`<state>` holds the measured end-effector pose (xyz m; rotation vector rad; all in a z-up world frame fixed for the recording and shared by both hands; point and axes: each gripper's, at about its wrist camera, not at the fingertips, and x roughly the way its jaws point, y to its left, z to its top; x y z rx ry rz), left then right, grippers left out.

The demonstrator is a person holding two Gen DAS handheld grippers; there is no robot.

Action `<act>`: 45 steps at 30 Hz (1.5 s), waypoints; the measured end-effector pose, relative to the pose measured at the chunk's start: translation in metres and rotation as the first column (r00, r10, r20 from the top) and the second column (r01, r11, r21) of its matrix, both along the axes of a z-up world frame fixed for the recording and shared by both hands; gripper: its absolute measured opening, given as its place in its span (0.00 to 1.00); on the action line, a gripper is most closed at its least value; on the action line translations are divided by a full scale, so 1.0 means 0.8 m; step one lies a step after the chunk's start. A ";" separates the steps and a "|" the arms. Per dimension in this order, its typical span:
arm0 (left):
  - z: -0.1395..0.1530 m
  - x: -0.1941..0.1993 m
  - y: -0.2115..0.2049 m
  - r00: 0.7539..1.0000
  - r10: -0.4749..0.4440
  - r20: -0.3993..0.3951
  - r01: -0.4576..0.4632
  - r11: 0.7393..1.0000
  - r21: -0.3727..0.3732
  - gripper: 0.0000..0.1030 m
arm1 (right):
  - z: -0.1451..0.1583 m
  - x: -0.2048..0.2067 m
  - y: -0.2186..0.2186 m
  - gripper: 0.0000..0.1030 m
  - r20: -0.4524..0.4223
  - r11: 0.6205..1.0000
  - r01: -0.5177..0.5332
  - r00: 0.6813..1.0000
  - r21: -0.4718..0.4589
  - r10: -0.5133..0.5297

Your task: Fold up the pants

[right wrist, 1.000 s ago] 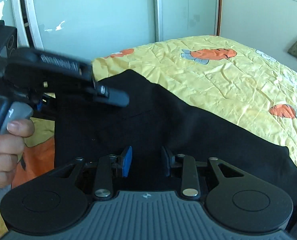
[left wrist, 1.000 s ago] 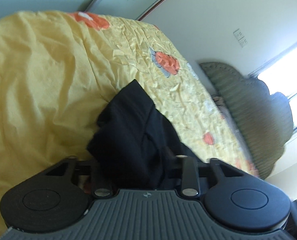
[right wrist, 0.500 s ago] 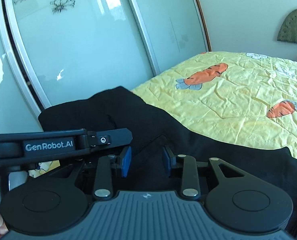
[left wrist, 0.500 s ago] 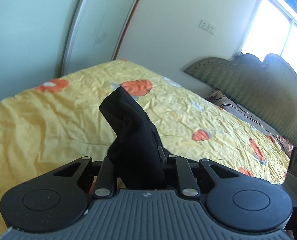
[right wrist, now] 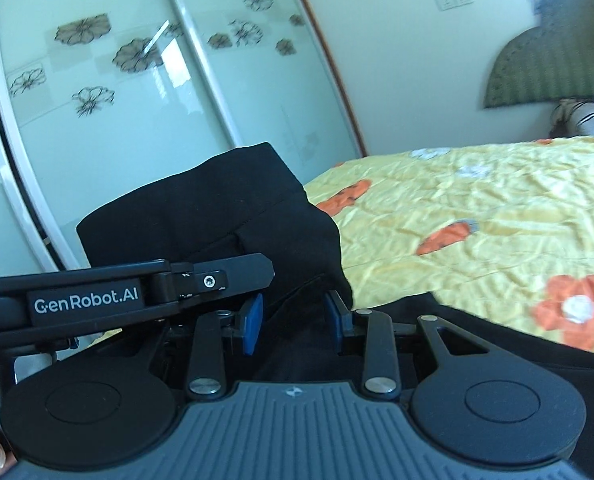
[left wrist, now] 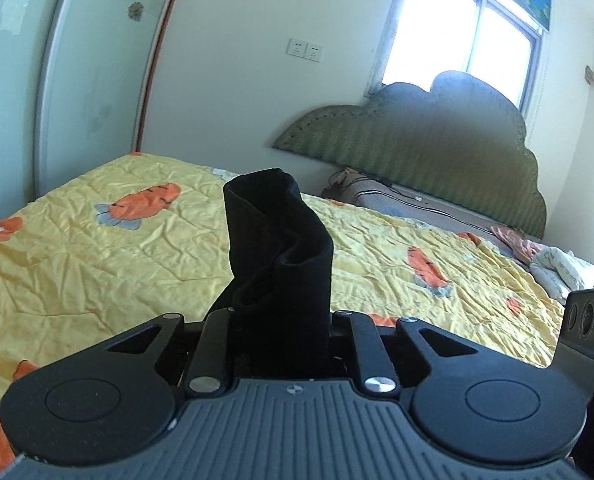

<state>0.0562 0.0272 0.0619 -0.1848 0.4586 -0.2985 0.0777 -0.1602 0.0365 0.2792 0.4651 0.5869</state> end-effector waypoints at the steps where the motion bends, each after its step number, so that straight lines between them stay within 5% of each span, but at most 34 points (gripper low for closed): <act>1: 0.000 -0.001 -0.012 1.000 -0.015 0.003 0.015 1.000 0.006 0.18 | 0.000 -0.005 -0.011 0.32 0.004 1.000 0.017 1.000 0.004 -0.017; 21: -0.048 -0.029 -0.214 0.957 -0.290 0.013 0.285 0.946 0.153 0.18 | -0.050 -0.061 -0.179 0.32 -0.053 0.956 0.284 0.958 0.079 -0.280; 41: -0.099 -0.028 -0.275 0.908 -0.408 -0.096 0.419 0.884 0.206 0.20 | -0.103 -0.088 -0.238 0.33 -0.164 0.925 0.374 0.919 0.068 -0.359; 45: -0.105 -0.026 -0.282 0.904 -0.415 -0.097 0.427 0.878 0.218 0.22 | -0.105 -0.105 -0.260 0.39 -0.191 0.916 0.397 0.905 0.059 -0.380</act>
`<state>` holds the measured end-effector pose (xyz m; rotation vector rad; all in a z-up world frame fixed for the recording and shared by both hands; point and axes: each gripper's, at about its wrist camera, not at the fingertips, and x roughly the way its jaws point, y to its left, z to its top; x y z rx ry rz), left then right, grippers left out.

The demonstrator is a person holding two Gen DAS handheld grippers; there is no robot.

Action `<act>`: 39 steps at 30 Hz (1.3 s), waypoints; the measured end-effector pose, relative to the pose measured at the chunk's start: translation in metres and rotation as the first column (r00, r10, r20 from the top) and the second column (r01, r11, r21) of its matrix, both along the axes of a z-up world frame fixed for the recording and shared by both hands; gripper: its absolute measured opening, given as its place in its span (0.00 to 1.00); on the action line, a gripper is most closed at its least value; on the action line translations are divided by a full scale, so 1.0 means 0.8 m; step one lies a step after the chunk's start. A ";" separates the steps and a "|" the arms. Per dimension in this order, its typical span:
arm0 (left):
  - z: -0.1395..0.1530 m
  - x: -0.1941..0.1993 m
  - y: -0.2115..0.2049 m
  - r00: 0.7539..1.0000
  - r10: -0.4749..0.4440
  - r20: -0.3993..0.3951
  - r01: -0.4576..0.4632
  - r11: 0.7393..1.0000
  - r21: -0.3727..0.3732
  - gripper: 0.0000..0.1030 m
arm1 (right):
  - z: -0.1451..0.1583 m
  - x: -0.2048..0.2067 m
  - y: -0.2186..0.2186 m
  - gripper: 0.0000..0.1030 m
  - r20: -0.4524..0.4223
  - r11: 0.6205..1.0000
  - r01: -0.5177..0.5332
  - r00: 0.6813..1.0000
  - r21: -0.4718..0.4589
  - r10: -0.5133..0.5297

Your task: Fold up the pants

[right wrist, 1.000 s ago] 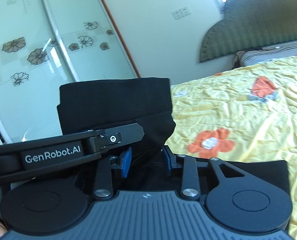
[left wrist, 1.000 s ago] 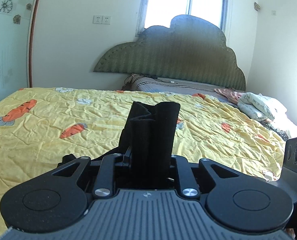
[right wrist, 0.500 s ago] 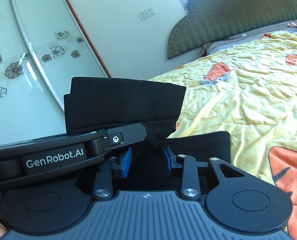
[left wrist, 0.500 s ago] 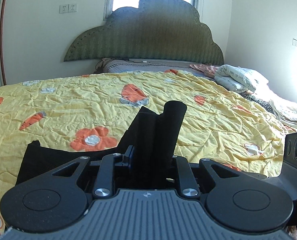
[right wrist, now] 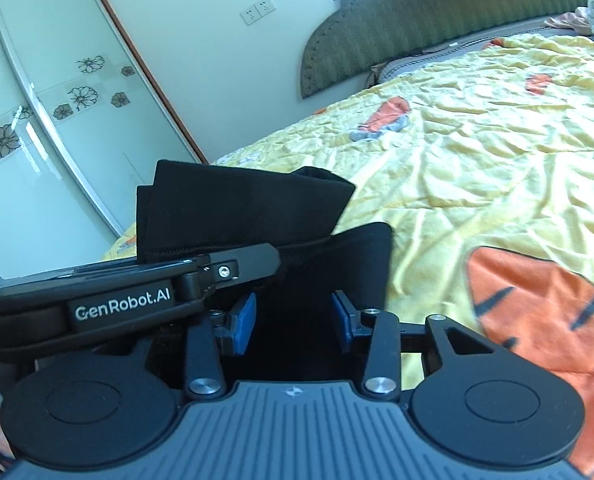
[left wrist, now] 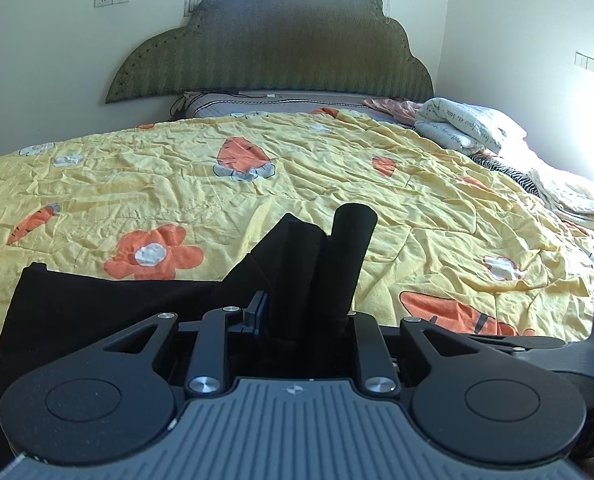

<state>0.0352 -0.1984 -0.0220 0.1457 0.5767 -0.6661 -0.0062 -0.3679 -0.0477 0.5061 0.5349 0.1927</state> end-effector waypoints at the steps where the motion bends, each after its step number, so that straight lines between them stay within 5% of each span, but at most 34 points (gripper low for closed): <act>1: -0.001 -0.001 -0.002 1.000 -0.005 0.009 0.005 1.000 0.005 0.24 | 0.001 -0.007 -0.006 0.39 -0.007 1.000 0.009 1.000 -0.004 -0.009; 12: -0.009 -0.022 -0.028 0.993 -0.117 -0.025 0.117 0.993 -0.005 0.64 | 0.013 -0.063 -0.076 0.40 -0.053 0.960 0.262 0.962 -0.093 -0.268; 17: 0.016 -0.037 -0.017 0.986 -0.164 0.043 0.164 0.986 -0.017 0.74 | 0.021 -0.052 -0.076 0.42 -0.024 0.965 0.262 0.965 -0.017 -0.262; 23: 0.039 0.018 0.043 0.996 0.040 0.078 -0.043 0.999 0.034 0.77 | 0.031 0.025 -0.052 0.42 -0.018 0.994 0.063 0.998 0.088 -0.062; 29: 0.034 0.109 0.105 0.959 0.282 0.024 -0.283 0.949 0.140 0.74 | 0.010 0.100 -0.050 0.41 -0.094 0.979 -0.036 0.994 0.201 0.056; 32: 0.020 0.132 0.119 0.942 0.335 0.011 -0.330 0.922 0.201 0.73 | 0.014 0.108 -0.039 0.23 -0.094 0.991 -0.042 0.994 0.131 0.055; 39: -0.009 0.150 0.119 0.928 0.373 -0.014 -0.360 0.905 0.225 0.74 | 0.022 0.096 -0.030 0.15 -0.090 0.996 0.038 0.995 -0.076 -0.045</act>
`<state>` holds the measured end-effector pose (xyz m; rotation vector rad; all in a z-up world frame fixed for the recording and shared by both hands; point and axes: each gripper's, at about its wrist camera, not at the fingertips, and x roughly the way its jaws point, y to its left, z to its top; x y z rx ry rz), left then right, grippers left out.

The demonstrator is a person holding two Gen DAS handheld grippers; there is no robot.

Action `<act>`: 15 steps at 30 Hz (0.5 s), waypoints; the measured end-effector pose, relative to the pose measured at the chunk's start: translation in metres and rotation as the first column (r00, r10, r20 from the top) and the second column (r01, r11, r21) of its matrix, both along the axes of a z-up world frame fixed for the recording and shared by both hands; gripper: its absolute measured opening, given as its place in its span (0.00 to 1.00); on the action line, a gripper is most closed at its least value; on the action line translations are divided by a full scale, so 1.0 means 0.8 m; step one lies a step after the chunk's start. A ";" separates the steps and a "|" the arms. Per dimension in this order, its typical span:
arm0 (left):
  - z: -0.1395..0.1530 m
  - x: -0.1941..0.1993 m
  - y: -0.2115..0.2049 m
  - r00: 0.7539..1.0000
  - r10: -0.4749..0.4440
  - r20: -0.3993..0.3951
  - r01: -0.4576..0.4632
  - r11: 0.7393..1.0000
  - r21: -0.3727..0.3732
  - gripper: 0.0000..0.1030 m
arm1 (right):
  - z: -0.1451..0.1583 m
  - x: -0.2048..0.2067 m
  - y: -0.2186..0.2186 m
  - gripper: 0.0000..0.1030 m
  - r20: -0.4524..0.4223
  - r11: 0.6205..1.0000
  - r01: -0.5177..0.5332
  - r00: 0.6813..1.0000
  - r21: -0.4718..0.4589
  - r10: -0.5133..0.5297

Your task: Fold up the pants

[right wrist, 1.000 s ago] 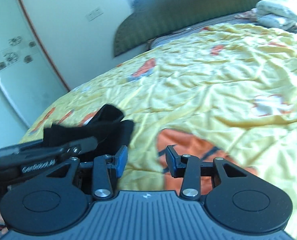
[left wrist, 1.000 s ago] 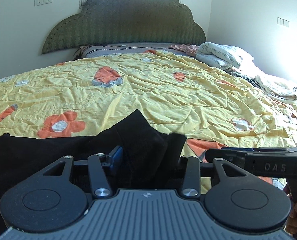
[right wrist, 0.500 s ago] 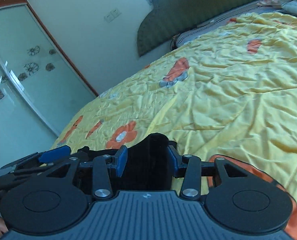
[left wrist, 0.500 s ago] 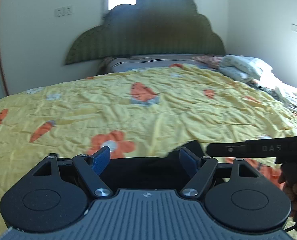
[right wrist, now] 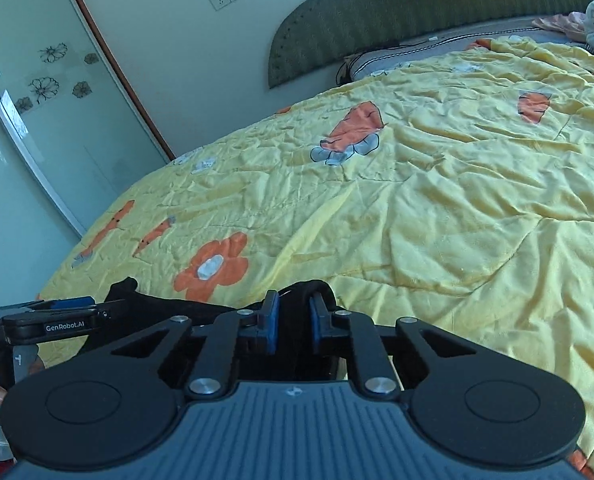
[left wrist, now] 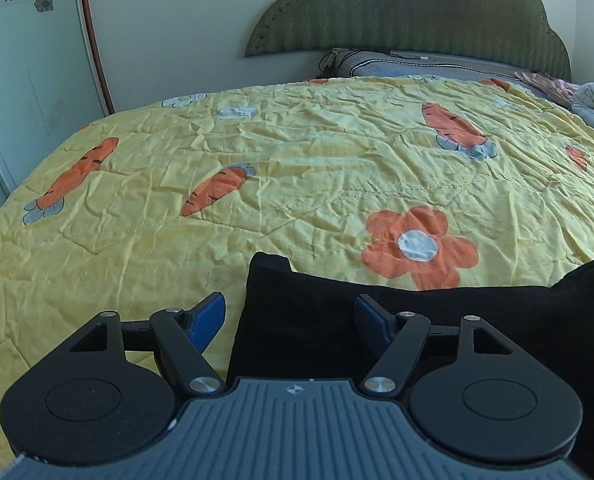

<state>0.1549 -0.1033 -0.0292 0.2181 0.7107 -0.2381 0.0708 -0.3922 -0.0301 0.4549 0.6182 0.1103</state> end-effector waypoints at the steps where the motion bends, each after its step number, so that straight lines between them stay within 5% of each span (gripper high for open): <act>1: -0.004 0.006 -0.003 1.000 0.013 -0.012 -0.013 1.000 0.017 0.74 | -0.002 0.003 0.002 0.15 -0.009 1.000 0.006 1.000 -0.024 -0.006; 8: 0.010 -0.012 0.009 0.999 0.032 0.018 -0.032 0.999 0.006 0.73 | 0.018 -0.038 0.005 0.23 0.041 0.988 0.098 0.995 -0.122 -0.094; 15: 0.027 -0.067 0.028 0.999 0.005 0.049 -0.003 0.999 -0.046 0.75 | 0.031 -0.124 0.011 0.24 0.080 0.987 -0.047 0.996 0.153 0.035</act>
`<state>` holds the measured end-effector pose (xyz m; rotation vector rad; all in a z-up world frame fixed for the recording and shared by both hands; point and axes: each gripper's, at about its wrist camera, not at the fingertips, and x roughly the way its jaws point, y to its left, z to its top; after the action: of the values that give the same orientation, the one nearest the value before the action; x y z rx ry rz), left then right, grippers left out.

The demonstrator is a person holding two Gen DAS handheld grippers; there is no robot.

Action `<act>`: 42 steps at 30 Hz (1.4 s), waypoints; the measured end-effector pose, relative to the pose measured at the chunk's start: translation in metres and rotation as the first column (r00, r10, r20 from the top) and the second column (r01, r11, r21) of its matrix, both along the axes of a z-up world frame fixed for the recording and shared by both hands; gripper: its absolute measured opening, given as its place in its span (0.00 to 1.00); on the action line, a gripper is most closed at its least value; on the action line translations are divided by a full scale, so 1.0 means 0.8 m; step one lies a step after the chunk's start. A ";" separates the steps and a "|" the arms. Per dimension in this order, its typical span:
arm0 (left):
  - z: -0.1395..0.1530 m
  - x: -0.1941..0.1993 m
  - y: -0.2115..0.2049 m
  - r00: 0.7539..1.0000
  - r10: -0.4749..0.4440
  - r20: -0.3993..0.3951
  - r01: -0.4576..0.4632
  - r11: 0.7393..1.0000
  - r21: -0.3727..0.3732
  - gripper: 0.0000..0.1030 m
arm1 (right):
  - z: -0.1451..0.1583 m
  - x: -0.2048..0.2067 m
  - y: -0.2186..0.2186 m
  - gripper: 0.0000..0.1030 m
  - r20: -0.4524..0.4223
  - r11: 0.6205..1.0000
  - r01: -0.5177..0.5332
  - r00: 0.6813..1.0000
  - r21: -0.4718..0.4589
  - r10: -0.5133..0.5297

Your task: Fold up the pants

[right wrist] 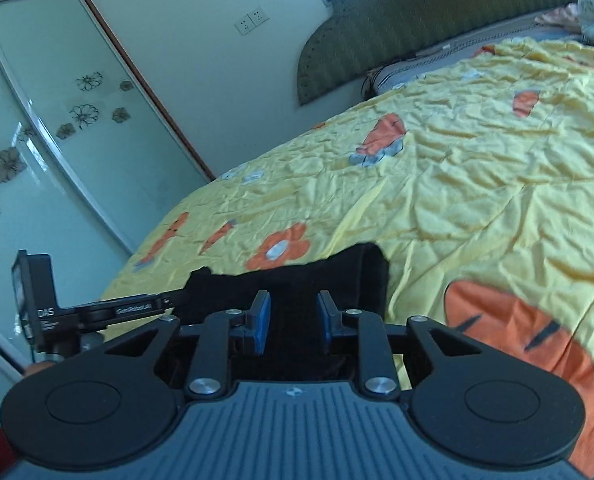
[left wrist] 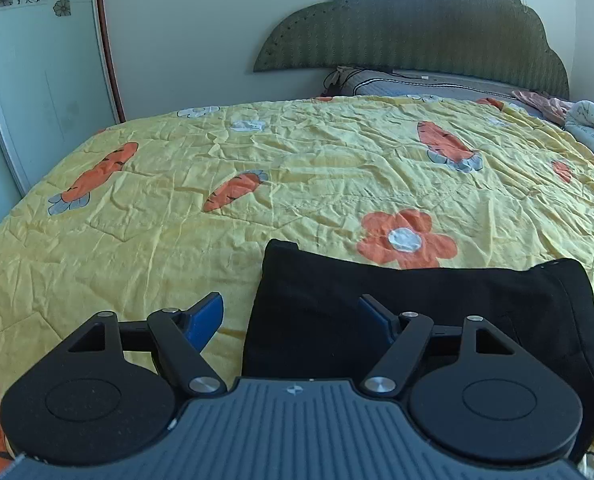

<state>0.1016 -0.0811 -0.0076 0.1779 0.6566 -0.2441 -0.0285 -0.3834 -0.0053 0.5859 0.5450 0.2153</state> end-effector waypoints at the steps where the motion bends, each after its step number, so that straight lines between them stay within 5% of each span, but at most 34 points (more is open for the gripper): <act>1: 0.000 -0.006 0.000 1.000 -0.006 0.001 0.006 1.000 -0.001 0.75 | -0.004 -0.008 0.001 0.24 -0.008 0.999 -0.005 1.000 0.033 0.005; 5: -0.004 -0.022 -0.005 0.999 -0.039 -0.017 0.039 0.999 -0.020 0.75 | -0.023 -0.031 0.003 0.24 -0.059 0.993 -0.006 0.998 0.118 0.013; 13: -0.007 -0.037 -0.016 0.997 -0.074 -0.026 0.074 0.997 -0.017 0.75 | -0.035 -0.037 0.010 0.30 -0.094 0.995 0.015 0.996 0.103 -0.006; 15: -0.007 -0.038 -0.015 0.997 -0.072 -0.026 0.071 0.997 -0.019 0.75 | -0.034 -0.039 0.009 0.38 -0.089 0.995 0.031 0.996 0.093 -0.023; 17: -0.007 -0.037 -0.014 0.997 -0.072 -0.037 0.071 0.997 -0.026 0.75 | -0.033 -0.042 0.006 0.71 -0.085 0.994 0.061 0.995 0.087 -0.054; 26: -0.007 -0.042 -0.017 0.996 -0.075 -0.044 0.074 0.997 -0.021 0.75 | -0.015 -0.049 0.018 0.71 0.001 0.997 0.055 0.998 0.048 -0.055; 34: -0.006 -0.039 -0.014 0.996 -0.063 -0.056 0.061 0.998 -0.031 0.75 | -0.041 -0.034 0.020 0.71 -0.029 0.978 0.015 1.000 0.208 -0.009; 39: -0.003 -0.036 -0.008 0.997 -0.046 -0.054 0.043 0.998 -0.050 0.75 | -0.048 -0.007 0.019 0.70 -0.052 0.977 0.056 0.998 0.205 -0.046; 42: -0.001 -0.036 -0.007 0.997 -0.051 -0.054 0.049 0.998 -0.048 0.75 | -0.059 0.009 0.013 0.32 -0.082 0.972 0.077 0.995 0.220 -0.060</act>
<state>0.0725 -0.0866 -0.0081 0.1431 0.7009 -0.3134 -0.0213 -0.3730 -0.0528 0.8326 0.5761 0.1911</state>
